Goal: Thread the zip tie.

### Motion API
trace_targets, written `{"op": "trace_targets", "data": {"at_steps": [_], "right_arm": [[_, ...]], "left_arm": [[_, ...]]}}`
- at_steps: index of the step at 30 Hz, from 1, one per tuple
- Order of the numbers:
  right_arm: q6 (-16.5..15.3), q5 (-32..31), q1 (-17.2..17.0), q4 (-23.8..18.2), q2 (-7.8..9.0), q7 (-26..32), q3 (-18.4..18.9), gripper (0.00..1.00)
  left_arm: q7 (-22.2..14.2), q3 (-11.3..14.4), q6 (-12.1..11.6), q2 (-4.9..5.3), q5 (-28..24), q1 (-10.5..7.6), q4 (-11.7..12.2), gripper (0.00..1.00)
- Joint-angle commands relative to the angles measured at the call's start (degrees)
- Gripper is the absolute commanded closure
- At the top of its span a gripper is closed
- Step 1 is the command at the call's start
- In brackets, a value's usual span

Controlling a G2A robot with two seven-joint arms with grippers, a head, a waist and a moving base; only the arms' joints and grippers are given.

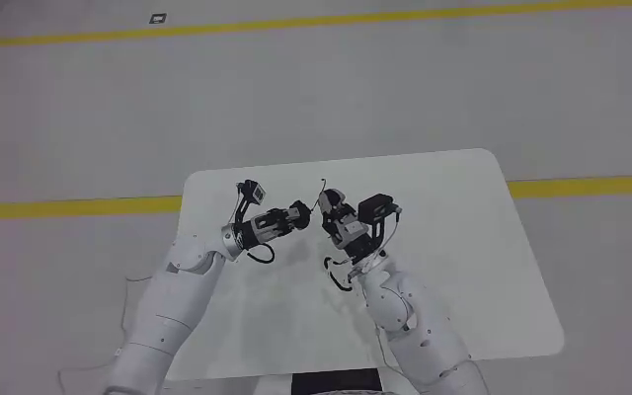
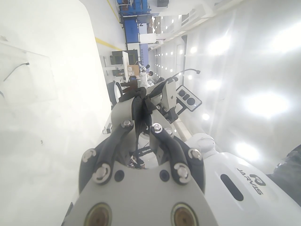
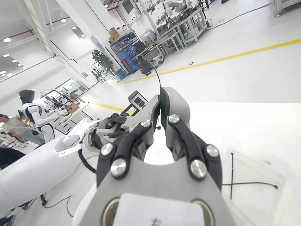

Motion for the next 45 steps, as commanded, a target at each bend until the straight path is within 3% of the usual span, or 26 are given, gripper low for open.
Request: {"op": "trace_targets", "data": {"at_steps": [1, 45], "right_arm": [[0.08, 0.09, 0.08, 0.15, 0.08, 0.04, -0.13, 1.0], [3.17, -0.69, 0.47, -0.25, 1.83, -1.1, -1.51, 1.0]], "left_arm": [[0.0, 0.0, 0.0, 0.0, 0.0, 0.0, 0.0, 1.0], [0.0, 0.0, 0.0, 0.0, 0.0, 0.0, 0.0, 1.0]]}}
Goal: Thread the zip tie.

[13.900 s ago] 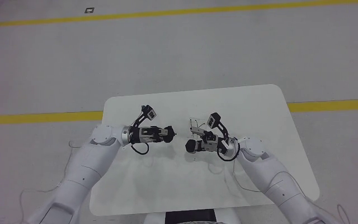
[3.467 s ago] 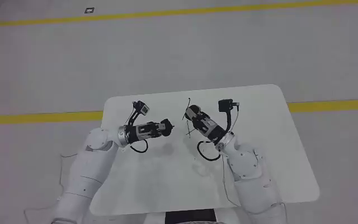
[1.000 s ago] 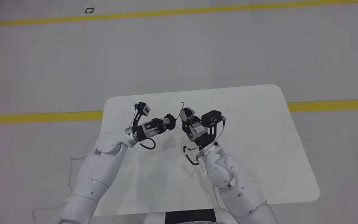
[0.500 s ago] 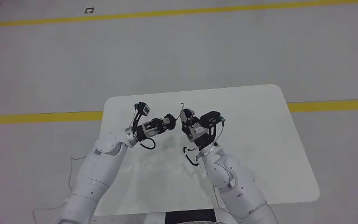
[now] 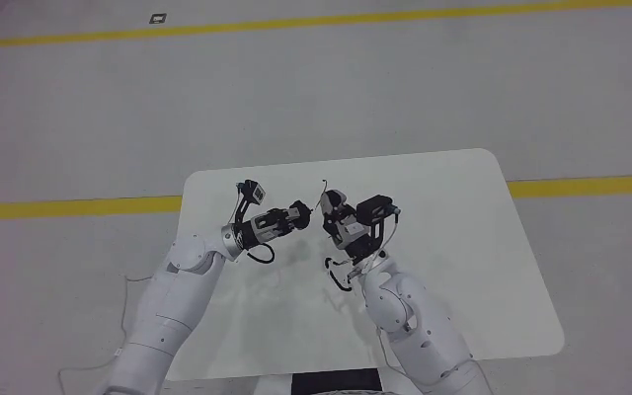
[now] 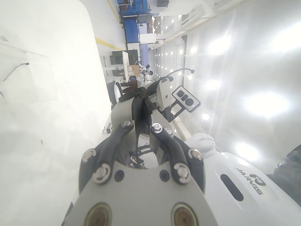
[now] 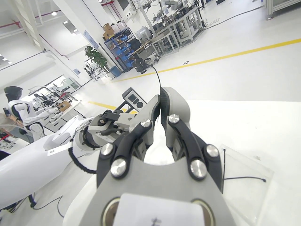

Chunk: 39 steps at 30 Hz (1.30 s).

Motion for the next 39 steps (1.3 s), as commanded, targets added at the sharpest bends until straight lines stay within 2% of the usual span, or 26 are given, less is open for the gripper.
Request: {"op": "trace_targets", "data": {"at_steps": [1, 18, 39], "right_arm": [[0.06, 0.07, -0.05, -0.13, 0.08, -0.06, -0.01, 1.0], [-0.07, 0.14, -0.36, -1.34, 0.63, -0.22, -1.16, 1.0], [0.72, 0.7, 0.36, -0.12, 1.1, -0.71, -2.06, 1.0]], "left_arm": [[0.0, 0.0, 0.0, 0.0, 0.0, 0.0, 0.0, 1.0], [0.0, 0.0, 0.0, 0.0, 0.0, 0.0, 0.0, 1.0], [0.0, 0.0, 0.0, 0.0, 0.0, 0.0, 0.0, 1.0]]}}
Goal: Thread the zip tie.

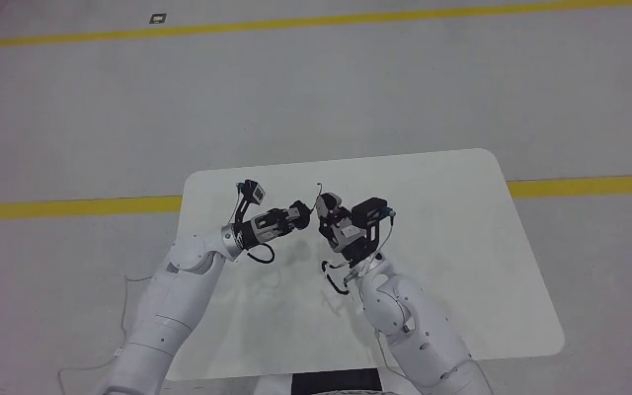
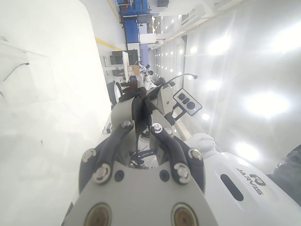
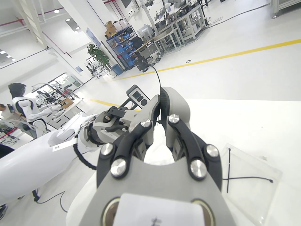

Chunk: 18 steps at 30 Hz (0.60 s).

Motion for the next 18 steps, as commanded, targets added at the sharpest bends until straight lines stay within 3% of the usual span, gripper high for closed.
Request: {"op": "trace_targets", "data": {"at_steps": [1, 18], "right_arm": [[-0.06, 0.07, -0.15, -0.25, 0.07, -0.34, 0.06, 1.0], [0.4, 0.31, 0.25, -0.32, 0.46, -0.74, -0.32, 1.0]], "left_arm": [[0.0, 0.0, 0.0, 0.0, 0.0, 0.0, 0.0, 1.0], [0.0, 0.0, 0.0, 0.0, 0.0, 0.0, 0.0, 1.0]]}}
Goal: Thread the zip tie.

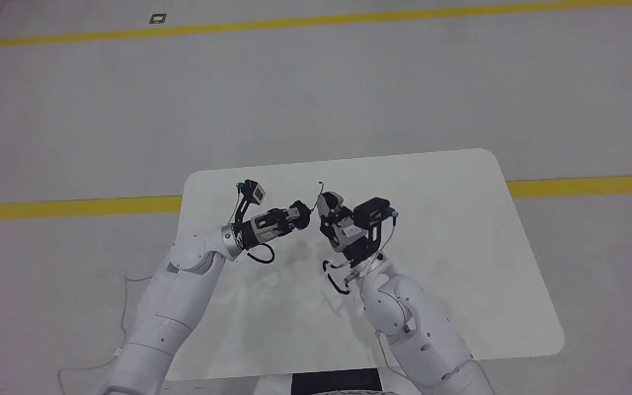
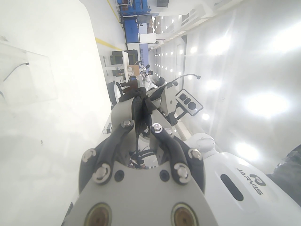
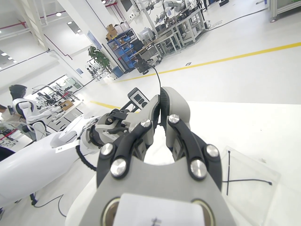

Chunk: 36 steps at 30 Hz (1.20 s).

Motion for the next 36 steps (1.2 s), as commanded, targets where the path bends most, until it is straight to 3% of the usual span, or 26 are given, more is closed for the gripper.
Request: {"op": "trace_targets", "data": {"at_steps": [1, 36], "right_arm": [[0.09, 0.09, 0.2, 0.15, 0.02, 0.07, -0.11, 1.0], [1.12, 0.29, 0.47, 0.47, 0.65, 0.01, -0.96, 1.0]], "left_arm": [[0.0, 0.0, 0.0, 0.0, 0.0, 0.0, 0.0, 1.0], [0.0, 0.0, 0.0, 0.0, 0.0, 0.0, 0.0, 1.0]]}}
